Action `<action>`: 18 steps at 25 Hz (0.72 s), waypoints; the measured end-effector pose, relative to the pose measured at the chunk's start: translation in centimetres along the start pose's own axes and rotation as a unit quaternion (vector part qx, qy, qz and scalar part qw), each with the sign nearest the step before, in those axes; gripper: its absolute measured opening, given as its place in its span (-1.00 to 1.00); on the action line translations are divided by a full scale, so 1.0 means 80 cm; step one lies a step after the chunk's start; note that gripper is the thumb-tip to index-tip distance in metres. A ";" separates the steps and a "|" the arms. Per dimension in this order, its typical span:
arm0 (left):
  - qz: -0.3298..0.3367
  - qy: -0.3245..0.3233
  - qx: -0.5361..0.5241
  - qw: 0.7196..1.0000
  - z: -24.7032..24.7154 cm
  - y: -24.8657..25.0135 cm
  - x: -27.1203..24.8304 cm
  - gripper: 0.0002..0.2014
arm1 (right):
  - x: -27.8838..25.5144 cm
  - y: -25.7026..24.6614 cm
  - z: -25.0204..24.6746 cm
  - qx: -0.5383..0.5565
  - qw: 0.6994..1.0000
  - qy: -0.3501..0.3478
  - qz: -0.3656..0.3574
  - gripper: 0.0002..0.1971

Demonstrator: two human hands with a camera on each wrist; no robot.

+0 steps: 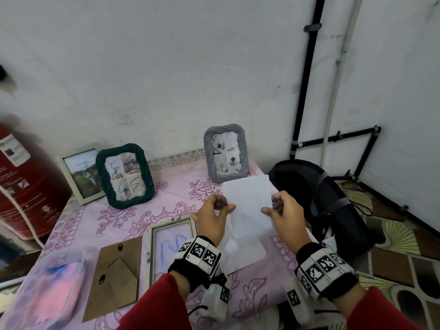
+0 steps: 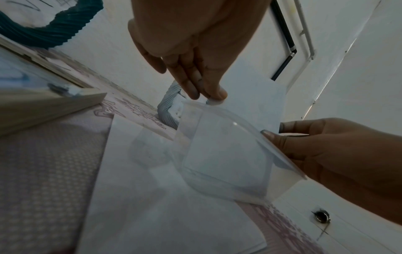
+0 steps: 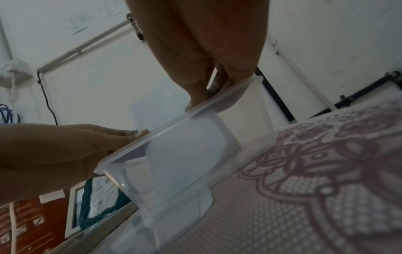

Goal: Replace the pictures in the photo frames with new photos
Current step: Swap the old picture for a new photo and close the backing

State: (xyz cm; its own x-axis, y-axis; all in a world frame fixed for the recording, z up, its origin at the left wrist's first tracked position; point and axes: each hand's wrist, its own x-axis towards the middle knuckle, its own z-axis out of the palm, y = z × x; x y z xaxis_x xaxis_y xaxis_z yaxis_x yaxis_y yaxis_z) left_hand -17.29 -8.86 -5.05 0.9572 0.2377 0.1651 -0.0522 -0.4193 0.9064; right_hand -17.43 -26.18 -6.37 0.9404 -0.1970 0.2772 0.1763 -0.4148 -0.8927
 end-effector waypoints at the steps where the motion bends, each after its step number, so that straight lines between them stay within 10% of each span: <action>1: 0.002 -0.006 -0.009 1.000 0.000 0.001 -0.001 -0.73 | 0.000 0.000 0.000 0.013 1.000 0.001 0.001 -0.80; 18: 0.051 -0.042 -0.055 0.996 -0.010 0.000 -0.010 -0.77 | -0.005 -0.031 -0.013 0.055 0.998 -0.012 -0.039 -0.79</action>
State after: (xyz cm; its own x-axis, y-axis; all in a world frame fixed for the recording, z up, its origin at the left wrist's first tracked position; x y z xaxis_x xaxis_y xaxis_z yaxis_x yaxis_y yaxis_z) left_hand -18.30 -8.37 -4.85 0.9655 0.1239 0.2290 -0.1761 -0.3374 0.9247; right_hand -18.53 -25.97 -3.93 0.9289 -0.1462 0.3404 0.2793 -0.3273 -0.9027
